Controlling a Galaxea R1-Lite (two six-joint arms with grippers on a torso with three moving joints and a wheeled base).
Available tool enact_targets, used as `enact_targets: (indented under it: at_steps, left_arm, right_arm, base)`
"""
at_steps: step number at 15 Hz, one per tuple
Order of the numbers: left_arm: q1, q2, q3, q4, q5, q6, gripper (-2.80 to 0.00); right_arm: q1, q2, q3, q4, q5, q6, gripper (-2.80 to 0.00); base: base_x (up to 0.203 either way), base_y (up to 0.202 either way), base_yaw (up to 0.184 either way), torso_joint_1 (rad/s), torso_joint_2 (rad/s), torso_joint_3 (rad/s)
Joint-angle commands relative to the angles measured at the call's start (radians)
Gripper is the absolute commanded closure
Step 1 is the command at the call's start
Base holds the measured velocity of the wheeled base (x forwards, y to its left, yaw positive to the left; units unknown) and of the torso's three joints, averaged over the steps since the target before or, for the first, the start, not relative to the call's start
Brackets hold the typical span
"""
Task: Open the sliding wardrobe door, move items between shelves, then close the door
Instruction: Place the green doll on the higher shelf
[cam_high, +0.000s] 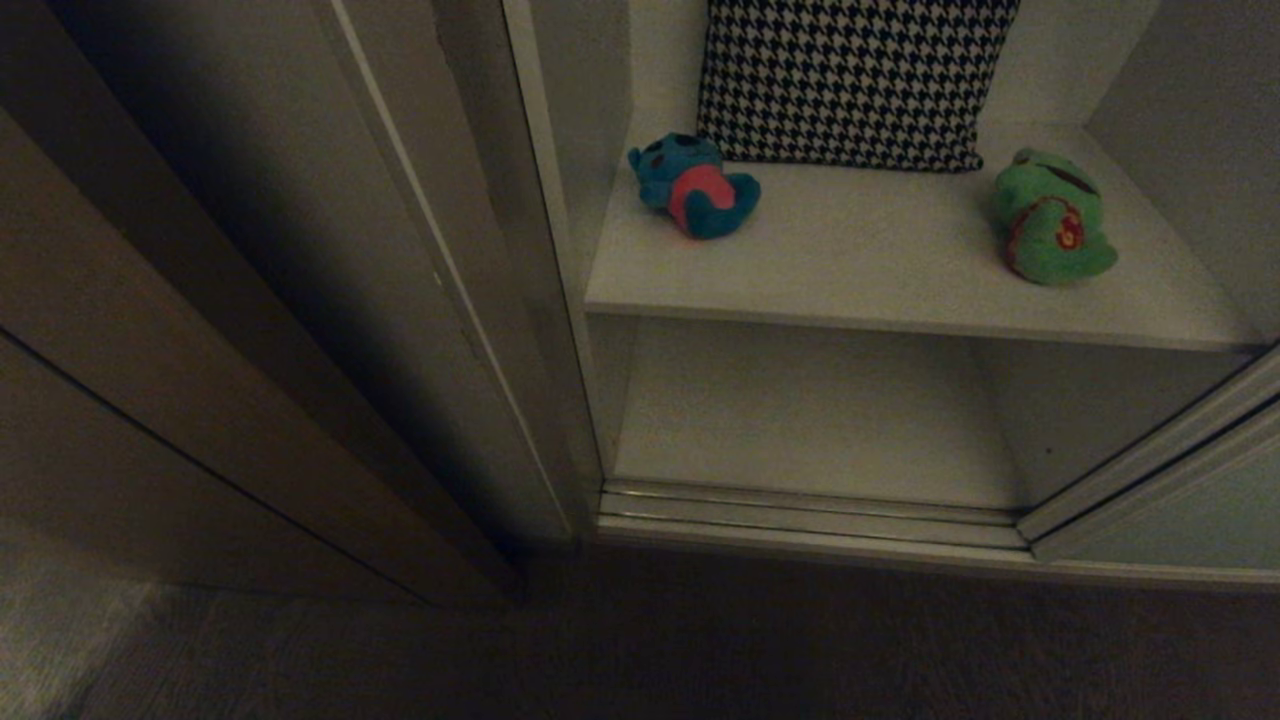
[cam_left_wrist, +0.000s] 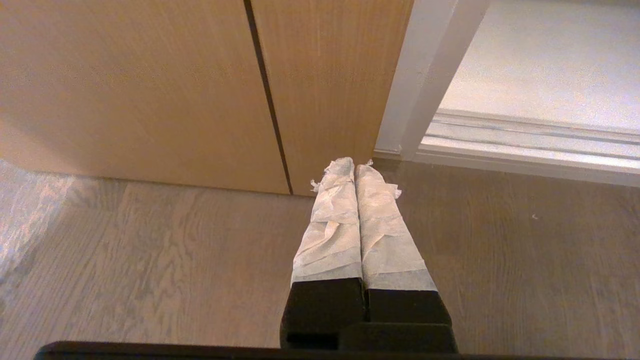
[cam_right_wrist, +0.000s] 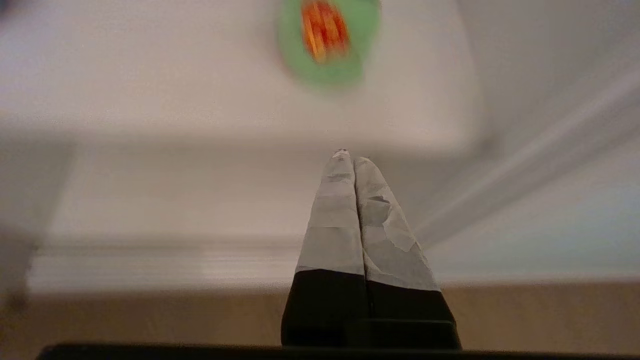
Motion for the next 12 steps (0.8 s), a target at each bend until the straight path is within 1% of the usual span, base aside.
enact_targets:
  at_steps: [1, 2, 4, 5, 7, 8, 9, 10, 12]
  left_arm:
    - [0.0, 0.001, 0.0, 0.0, 0.0, 0.0, 0.0]
    - [0.0, 0.001, 0.0, 0.0, 0.0, 0.0, 0.0]
    - [0.0, 0.001, 0.0, 0.0, 0.0, 0.0, 0.0]
    - [0.0, 0.001, 0.0, 0.0, 0.0, 0.0, 0.0]
    - [0.0, 0.001, 0.0, 0.0, 0.0, 0.0, 0.0]
    - [0.0, 0.001, 0.0, 0.0, 0.0, 0.0, 0.0]
    - [0.0, 0.001, 0.0, 0.0, 0.0, 0.0, 0.0]
    - [0.0, 0.001, 0.0, 0.0, 0.0, 0.0, 0.0]
    - [0.0, 0.001, 0.0, 0.0, 0.0, 0.0, 0.0]
  right_arm:
    - [-0.027, -0.405, 0.261, 0.015, 0.002, -0.031, 0.0]
    - [-0.04, -0.525, 0.35, 0.038, 0.004, -0.046, 0.0]
    - [-0.061, -0.728, 0.478, 0.127, 0.009, -0.067, 0.0]
    - [-0.07, -0.79, 0.535, 0.173, 0.008, -0.072, 0.0]
    - [-0.081, -0.82, 0.638, 0.201, 0.006, -0.064, 0.0]
    - [-0.069, -0.818, 0.65, 0.219, 0.006, -0.049, 0.0]
    - [-0.051, -0.817, 0.647, 0.234, 0.008, -0.012, 0.0]
    - [-0.039, -0.817, 0.649, 0.24, 0.01, 0.006, 0.0]
    - [0.031, -0.851, 0.651, 0.251, 0.008, 0.022, 0.0]
  base:
    - [0.0, 0.0, 0.0, 0.0, 0.0, 0.0]
    - [0.0, 0.0, 0.0, 0.0, 0.0, 0.0]
    - [0.0, 0.0, 0.0, 0.0, 0.0, 0.0]
    - [0.0, 0.0, 0.0, 0.0, 0.0, 0.0]
    - [0.0, 0.0, 0.0, 0.0, 0.0, 0.0]
    - [0.0, 0.0, 0.0, 0.0, 0.0, 0.0]
    - [0.0, 0.0, 0.0, 0.0, 0.0, 0.0]
    - [0.0, 0.0, 0.0, 0.0, 0.0, 0.0]
    - [0.0, 0.0, 0.0, 0.0, 0.0, 0.0]
